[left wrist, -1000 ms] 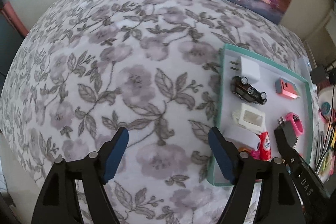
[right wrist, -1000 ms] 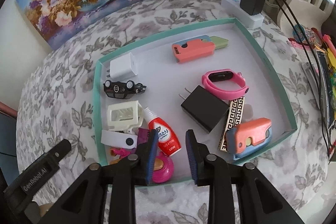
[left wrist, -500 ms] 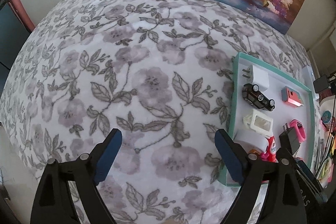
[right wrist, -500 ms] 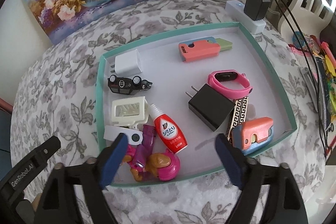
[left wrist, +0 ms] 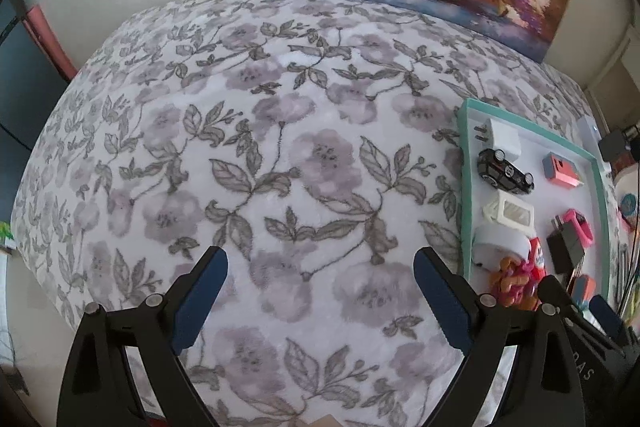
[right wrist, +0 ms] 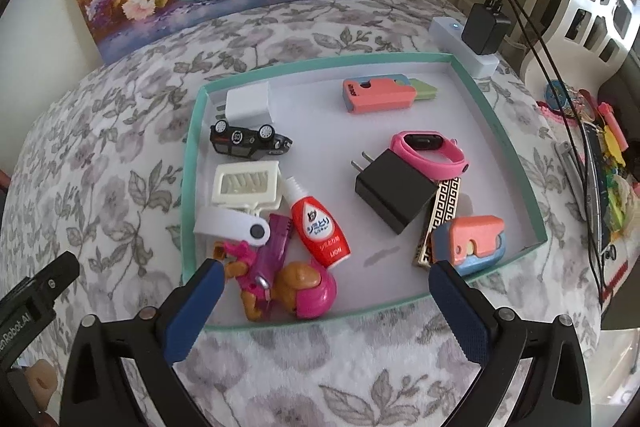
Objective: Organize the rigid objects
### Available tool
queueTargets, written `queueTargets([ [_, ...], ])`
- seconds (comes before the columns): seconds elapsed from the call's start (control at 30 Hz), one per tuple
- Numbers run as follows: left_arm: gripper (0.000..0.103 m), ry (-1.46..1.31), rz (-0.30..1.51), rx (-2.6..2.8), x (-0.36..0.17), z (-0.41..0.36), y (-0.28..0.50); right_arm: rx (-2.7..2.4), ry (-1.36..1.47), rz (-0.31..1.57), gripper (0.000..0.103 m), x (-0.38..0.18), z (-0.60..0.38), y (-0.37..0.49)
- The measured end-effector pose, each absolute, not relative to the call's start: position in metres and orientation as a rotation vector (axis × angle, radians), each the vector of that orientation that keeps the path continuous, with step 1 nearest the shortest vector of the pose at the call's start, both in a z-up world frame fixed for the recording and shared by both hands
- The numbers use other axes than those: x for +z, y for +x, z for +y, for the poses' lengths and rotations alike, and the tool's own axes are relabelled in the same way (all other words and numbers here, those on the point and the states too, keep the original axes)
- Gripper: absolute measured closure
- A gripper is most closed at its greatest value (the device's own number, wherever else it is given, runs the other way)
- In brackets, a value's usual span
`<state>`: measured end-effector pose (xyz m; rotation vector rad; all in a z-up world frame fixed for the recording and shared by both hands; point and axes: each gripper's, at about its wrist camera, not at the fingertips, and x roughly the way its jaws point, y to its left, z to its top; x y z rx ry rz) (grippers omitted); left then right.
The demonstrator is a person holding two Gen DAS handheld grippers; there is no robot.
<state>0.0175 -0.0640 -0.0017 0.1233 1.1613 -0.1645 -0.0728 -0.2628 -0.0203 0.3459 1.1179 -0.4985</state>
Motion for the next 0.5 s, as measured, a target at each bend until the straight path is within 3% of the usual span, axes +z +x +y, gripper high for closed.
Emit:
queueTargets([
  [0.5,0.009,0.173,1.058,-0.175,0.019,-0.046,-0.013,-0.487,0.354,1.074,0.000,-0.005,-0.245,-0.100],
])
